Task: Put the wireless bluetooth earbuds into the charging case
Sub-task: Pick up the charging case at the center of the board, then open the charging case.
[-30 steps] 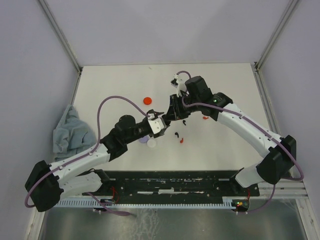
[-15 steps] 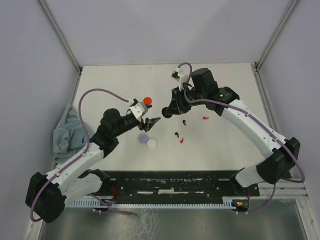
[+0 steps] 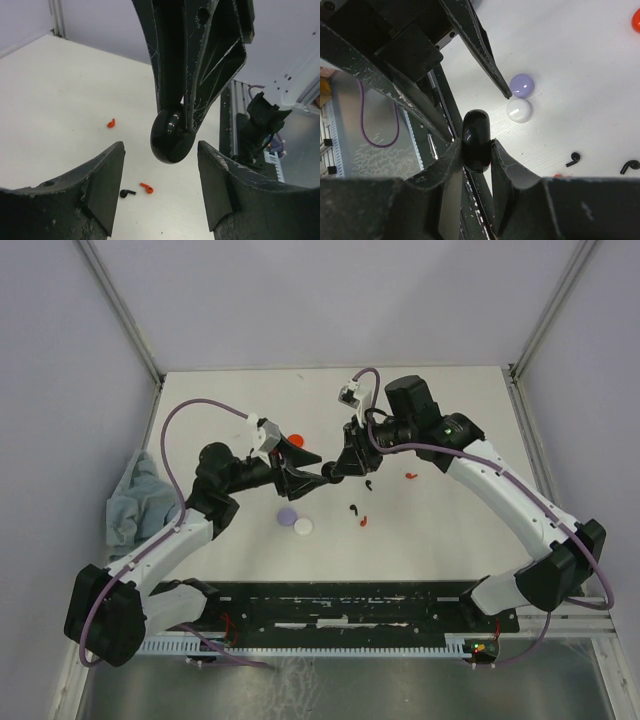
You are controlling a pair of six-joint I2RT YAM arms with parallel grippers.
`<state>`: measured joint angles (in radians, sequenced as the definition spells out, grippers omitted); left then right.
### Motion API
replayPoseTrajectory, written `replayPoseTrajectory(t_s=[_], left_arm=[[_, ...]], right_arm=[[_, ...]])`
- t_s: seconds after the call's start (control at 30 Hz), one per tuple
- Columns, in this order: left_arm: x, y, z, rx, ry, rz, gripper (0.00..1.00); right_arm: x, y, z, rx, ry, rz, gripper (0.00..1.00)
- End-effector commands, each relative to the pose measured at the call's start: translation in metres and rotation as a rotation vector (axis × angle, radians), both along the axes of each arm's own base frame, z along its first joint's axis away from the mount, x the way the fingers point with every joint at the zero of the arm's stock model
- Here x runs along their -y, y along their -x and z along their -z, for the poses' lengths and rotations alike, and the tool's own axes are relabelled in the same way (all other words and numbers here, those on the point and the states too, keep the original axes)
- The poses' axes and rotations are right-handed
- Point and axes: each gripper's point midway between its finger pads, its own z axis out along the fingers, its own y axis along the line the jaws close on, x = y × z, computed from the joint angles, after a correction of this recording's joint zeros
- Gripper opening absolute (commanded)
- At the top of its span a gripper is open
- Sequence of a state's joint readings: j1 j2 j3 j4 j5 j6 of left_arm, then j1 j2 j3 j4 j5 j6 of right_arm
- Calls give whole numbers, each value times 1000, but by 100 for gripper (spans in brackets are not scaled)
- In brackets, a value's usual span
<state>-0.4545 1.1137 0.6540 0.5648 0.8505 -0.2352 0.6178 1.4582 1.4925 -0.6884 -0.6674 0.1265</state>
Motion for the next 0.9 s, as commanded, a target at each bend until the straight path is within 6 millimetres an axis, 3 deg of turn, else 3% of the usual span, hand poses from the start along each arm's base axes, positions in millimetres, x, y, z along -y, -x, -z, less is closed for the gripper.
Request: replayPoseTrajectory(t_s=[0.0, 0.27, 0.53, 0.7, 0.87], left_arm=[[3, 22, -37, 25, 105, 110, 63], [4, 41, -42, 29, 110, 209, 50], [4, 61, -56, 44, 132, 293, 46], [8, 64, -54, 6, 130, 298, 45], [17, 67, -67, -75, 171, 329, 41]], right_arm=[[-1, 17, -48, 127, -123, -88, 11], [-7, 20, -67, 157, -186, -126, 11], [-9, 18, -73, 208, -212, -133, 11], [-11, 22, -79, 220, -235, -169, 11], [-8, 24, -79, 237, -204, -185, 11]])
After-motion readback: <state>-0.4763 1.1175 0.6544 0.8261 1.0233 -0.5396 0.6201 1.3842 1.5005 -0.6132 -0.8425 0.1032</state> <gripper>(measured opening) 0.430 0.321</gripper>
